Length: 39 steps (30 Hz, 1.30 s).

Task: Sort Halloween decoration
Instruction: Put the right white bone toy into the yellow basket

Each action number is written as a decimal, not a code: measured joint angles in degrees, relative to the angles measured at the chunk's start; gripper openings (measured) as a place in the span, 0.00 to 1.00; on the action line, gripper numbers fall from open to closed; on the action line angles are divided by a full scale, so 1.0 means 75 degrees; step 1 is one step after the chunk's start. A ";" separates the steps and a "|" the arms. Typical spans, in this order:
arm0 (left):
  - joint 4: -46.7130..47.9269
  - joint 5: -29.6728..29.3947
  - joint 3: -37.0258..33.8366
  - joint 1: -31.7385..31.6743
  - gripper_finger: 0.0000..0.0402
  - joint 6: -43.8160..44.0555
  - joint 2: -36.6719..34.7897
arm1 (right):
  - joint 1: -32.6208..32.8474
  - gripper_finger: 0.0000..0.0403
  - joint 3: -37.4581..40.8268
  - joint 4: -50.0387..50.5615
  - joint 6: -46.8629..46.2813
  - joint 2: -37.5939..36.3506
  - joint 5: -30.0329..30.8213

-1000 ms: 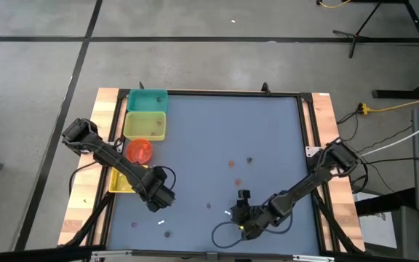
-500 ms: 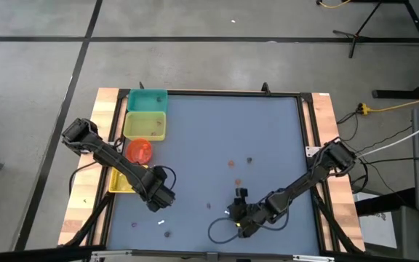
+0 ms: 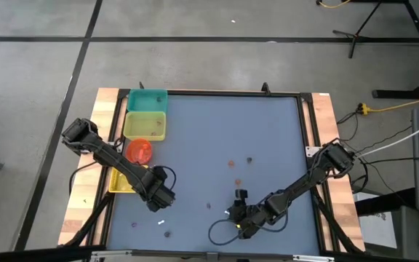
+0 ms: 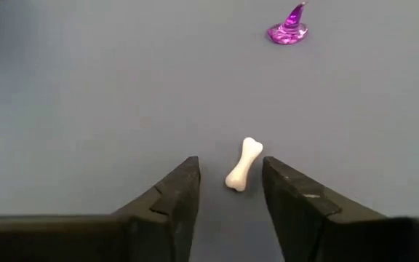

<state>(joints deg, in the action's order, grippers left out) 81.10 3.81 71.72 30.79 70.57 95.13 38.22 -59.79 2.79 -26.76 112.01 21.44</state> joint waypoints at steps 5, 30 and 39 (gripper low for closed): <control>0.0000 0.0000 0.0000 0.0000 0.33 0.0000 0.0000 | 0.0000 0.24 -0.0003 -0.0024 0.0000 0.0003 -0.0032; -0.2702 -0.0004 0.0000 -0.0077 0.33 -0.0003 0.0000 | -0.0020 0.05 0.0020 -0.0454 0.0009 0.0005 -0.0004; -0.5424 -0.1268 0.0000 -0.0169 0.33 -0.0023 0.0000 | -0.0196 0.05 0.0023 -0.1124 0.0016 0.0002 0.0055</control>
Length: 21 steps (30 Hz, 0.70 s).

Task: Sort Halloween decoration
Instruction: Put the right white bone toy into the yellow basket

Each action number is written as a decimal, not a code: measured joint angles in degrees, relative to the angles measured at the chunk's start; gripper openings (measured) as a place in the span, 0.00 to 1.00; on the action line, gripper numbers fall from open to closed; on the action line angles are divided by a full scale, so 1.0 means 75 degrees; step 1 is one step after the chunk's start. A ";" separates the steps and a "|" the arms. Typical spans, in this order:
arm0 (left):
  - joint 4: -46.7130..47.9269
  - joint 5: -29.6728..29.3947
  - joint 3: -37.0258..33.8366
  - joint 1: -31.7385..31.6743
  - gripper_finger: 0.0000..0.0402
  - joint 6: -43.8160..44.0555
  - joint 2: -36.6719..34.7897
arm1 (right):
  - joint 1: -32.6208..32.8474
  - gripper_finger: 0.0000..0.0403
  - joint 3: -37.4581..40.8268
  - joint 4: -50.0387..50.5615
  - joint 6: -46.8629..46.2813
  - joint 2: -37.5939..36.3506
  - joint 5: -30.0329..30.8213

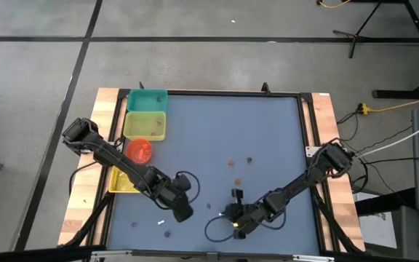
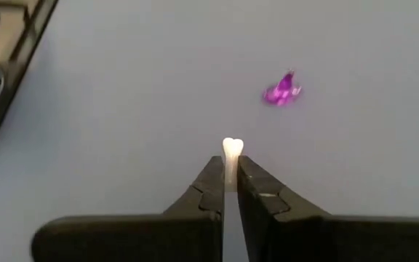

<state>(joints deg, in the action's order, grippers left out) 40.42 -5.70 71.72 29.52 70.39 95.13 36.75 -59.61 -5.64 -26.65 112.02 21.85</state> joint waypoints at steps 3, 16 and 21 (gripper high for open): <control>-0.0722 -0.0652 0.0000 0.0000 0.33 0.0006 0.0000 | -0.0114 0.05 0.0000 -0.0321 0.0005 -0.0002 0.0008; -0.1812 -0.1060 0.0000 -0.0050 0.33 0.1077 0.0000 | -0.0729 0.05 -0.0009 -0.3095 0.0818 -0.0014 0.0005; -0.1812 -0.1060 0.0000 -0.0050 0.33 0.1417 0.0000 | -0.0801 0.05 -0.0009 -0.3681 0.1177 -0.0014 0.0256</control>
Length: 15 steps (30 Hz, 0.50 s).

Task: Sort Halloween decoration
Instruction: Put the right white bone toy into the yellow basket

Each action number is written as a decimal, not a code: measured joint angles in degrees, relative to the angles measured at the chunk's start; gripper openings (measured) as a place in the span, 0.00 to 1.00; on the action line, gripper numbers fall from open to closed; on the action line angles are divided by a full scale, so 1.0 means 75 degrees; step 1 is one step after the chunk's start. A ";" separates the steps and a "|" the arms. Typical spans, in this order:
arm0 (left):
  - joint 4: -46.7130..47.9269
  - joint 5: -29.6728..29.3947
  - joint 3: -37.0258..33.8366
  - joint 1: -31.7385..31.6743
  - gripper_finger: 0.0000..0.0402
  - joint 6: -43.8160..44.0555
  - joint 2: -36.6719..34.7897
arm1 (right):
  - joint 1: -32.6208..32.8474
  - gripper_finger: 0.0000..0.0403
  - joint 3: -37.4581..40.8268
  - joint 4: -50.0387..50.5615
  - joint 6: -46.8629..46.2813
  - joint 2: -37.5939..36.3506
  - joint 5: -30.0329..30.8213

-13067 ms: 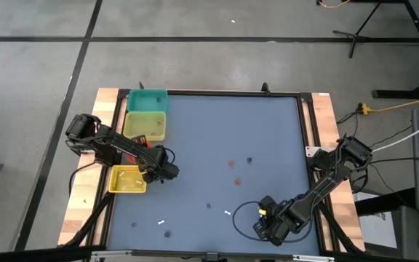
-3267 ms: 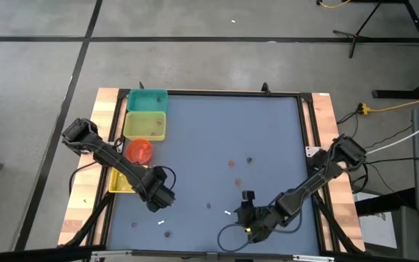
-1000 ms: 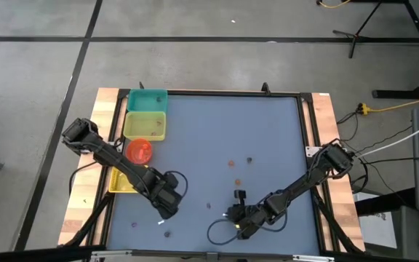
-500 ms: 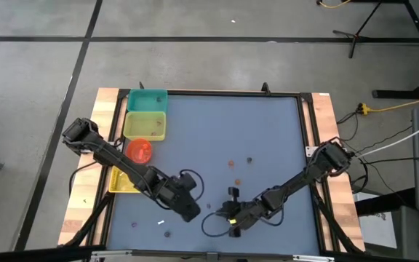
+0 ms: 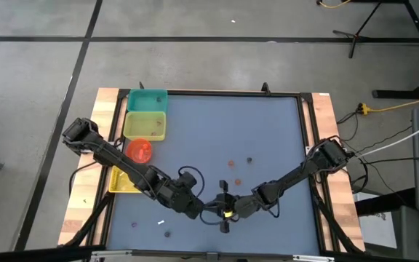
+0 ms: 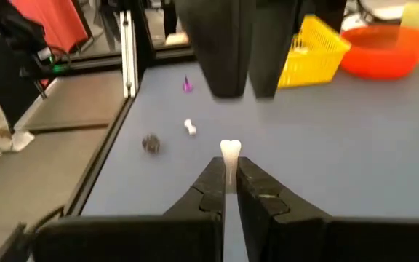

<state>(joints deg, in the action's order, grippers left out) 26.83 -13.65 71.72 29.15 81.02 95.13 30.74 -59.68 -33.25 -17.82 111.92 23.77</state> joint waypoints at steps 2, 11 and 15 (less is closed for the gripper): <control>0.0000 0.0000 0.0000 0.0000 0.33 0.0008 0.0000 | -0.0008 0.05 0.0000 -0.0172 0.0173 -0.0002 0.0098; 0.0009 0.0000 0.0000 0.0000 0.33 0.0008 0.0000 | -0.0009 0.05 -0.0006 -0.0572 0.0472 -0.0012 0.0604; 0.0009 0.0000 0.0000 0.0000 0.33 0.0008 0.0000 | -0.0009 0.05 -0.0006 -0.0610 0.0492 -0.0012 0.0662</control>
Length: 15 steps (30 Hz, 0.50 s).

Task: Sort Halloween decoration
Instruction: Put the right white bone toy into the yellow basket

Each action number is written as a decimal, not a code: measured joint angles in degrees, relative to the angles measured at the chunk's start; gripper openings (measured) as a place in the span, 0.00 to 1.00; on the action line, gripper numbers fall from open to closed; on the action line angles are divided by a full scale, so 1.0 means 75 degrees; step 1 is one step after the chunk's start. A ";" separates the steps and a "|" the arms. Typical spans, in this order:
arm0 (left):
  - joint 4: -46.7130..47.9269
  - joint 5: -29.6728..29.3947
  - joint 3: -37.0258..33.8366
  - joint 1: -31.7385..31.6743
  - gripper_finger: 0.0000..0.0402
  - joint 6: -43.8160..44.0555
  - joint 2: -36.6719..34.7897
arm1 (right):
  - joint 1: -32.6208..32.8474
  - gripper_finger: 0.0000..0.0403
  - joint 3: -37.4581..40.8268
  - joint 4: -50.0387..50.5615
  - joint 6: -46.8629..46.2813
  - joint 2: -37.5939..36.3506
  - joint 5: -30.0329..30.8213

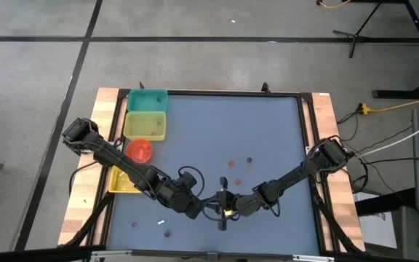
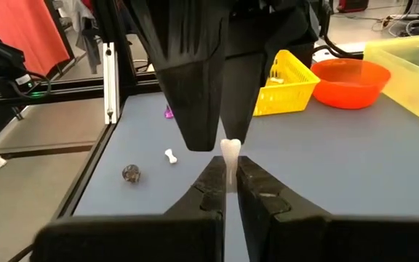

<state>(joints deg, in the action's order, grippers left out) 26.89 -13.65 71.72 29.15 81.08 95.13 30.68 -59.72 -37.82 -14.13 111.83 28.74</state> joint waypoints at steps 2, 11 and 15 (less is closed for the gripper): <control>0.0000 0.0000 0.0000 0.0000 0.33 0.0000 0.0000 | 0.0003 0.05 0.0000 0.0003 0.0014 0.0000 0.0038; -0.0003 -0.0055 0.0000 0.0000 0.33 0.0000 0.0000 | 0.0003 0.05 0.0000 -0.0039 0.0028 0.0000 0.0049; -0.0015 -0.0090 0.0000 0.0003 0.33 0.0000 0.0000 | 0.0003 0.05 0.0000 -0.0243 0.0149 0.0000 0.0055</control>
<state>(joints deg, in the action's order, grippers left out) 26.79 -14.33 71.72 29.17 81.08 95.13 30.70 -59.72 -39.64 -13.02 111.83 29.15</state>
